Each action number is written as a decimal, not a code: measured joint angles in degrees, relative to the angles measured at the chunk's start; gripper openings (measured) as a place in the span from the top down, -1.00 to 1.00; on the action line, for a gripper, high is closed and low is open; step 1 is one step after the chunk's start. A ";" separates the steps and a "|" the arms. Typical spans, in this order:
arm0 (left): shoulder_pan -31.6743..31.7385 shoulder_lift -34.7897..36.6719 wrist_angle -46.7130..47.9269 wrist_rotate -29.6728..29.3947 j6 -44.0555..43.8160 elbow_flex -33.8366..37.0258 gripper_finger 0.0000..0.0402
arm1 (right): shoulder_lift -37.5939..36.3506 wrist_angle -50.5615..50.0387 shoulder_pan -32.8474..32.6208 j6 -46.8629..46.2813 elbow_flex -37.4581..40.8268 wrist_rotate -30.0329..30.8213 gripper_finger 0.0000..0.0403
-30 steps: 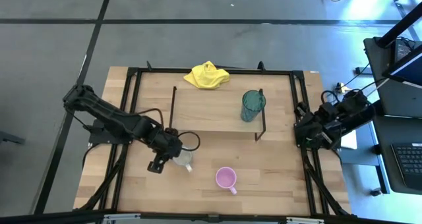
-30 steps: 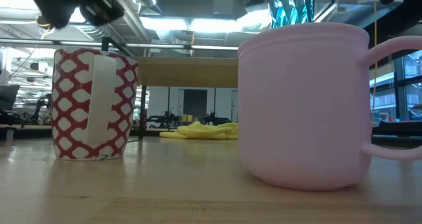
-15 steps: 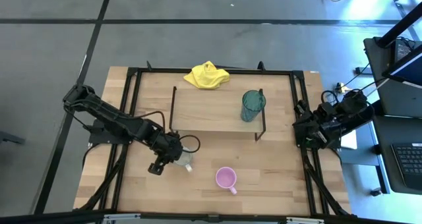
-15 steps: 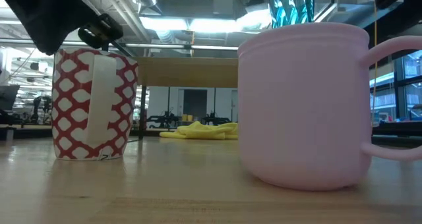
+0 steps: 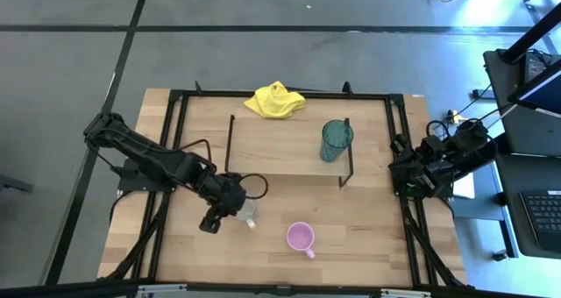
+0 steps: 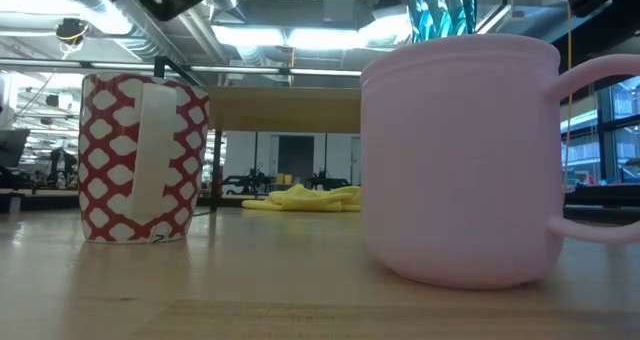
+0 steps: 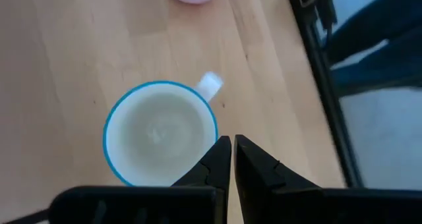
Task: Stack small to large cups/mugs on shelf
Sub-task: Put the red mug on the shelf
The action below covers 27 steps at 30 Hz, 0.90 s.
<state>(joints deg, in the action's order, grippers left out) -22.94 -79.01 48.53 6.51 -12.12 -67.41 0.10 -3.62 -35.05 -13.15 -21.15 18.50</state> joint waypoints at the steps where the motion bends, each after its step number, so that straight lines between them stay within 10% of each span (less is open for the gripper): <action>1: 0.00 0.00 -0.18 -0.57 -0.69 -0.26 0.93 | 0.00 -0.02 0.00 0.00 0.00 0.00 0.85; 6: -0.77 -0.01 -0.13 -10.46 -10.32 -0.48 0.93 | 0.00 -0.07 0.00 0.20 0.00 -0.02 0.85; 27: -7.93 -2.43 5.39 -8.28 3.39 -0.48 0.74 | 0.00 -0.04 0.00 -1.71 -0.02 -0.63 0.85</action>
<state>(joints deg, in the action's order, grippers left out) -30.87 -81.44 53.92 -1.77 -8.73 -67.90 0.10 -3.66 -35.05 -14.86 -21.17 17.87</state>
